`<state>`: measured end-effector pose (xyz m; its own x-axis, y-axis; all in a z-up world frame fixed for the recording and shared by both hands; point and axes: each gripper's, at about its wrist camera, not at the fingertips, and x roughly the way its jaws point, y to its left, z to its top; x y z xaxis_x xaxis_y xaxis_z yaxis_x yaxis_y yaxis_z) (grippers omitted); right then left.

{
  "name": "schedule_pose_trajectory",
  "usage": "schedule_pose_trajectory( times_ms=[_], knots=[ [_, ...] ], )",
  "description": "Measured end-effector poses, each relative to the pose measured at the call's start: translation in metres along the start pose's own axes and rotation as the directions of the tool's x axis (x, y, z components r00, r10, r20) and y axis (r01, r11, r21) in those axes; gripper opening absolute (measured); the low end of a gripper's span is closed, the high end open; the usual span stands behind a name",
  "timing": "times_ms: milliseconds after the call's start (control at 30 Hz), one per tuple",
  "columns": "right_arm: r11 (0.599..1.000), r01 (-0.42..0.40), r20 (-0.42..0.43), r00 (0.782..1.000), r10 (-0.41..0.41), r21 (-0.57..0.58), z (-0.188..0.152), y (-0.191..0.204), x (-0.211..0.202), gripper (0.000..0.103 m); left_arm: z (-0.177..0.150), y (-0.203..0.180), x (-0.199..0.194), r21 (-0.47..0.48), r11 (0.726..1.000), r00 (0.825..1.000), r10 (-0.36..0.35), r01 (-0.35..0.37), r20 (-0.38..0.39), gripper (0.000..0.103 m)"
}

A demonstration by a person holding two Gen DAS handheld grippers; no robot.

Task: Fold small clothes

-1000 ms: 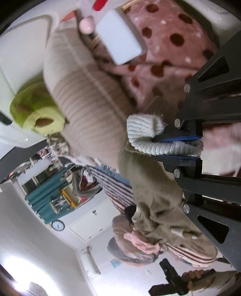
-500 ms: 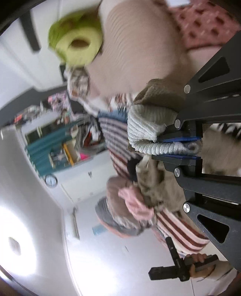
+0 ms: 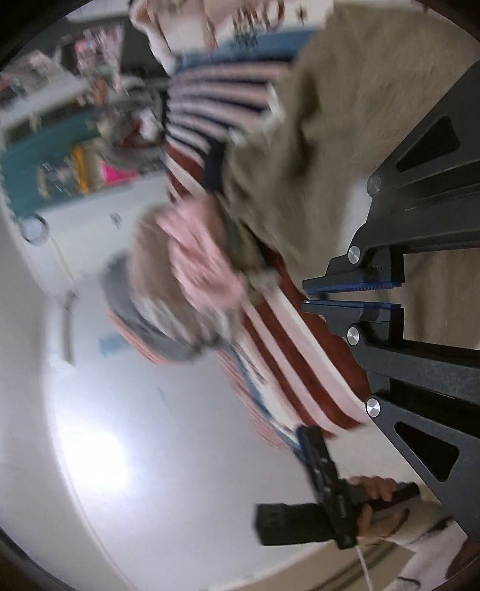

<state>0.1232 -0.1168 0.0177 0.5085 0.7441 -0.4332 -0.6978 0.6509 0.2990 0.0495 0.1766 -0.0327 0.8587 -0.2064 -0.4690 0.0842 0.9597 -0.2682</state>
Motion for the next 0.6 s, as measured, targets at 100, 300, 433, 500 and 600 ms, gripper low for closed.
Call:
schedule_pose_trajectory(
  times_ms=[100,300,433,500,600],
  knots=[
    [1.0,-0.029,-0.102,0.994,0.03,0.011,-0.015,0.007,0.034,0.001,-0.005,0.009,0.004,-0.018,1.0,1.0,-0.01,0.009,-0.024,0.073],
    [0.998,0.056,-0.117,0.992,-0.052,0.031,-0.026,-0.01,0.018,0.003,-0.011,-0.016,0.032,0.012,0.992,0.987,-0.125,0.126,-0.098,0.08],
    [0.976,0.217,-0.106,0.971,-0.212,0.034,-0.031,-0.039,-0.029,0.02,-0.018,-0.051,0.067,0.008,0.973,0.961,-0.228,0.232,-0.158,0.081],
    [0.962,0.269,-0.107,0.959,-0.263,0.046,-0.035,-0.053,-0.048,0.023,-0.021,-0.07,0.085,0.001,0.96,0.944,-0.274,0.279,-0.186,0.081],
    [0.939,0.334,-0.11,0.939,-0.325,0.08,-0.043,-0.075,-0.075,0.024,-0.028,-0.101,0.116,-0.007,0.945,0.917,-0.321,0.328,-0.236,0.081]
  ],
)
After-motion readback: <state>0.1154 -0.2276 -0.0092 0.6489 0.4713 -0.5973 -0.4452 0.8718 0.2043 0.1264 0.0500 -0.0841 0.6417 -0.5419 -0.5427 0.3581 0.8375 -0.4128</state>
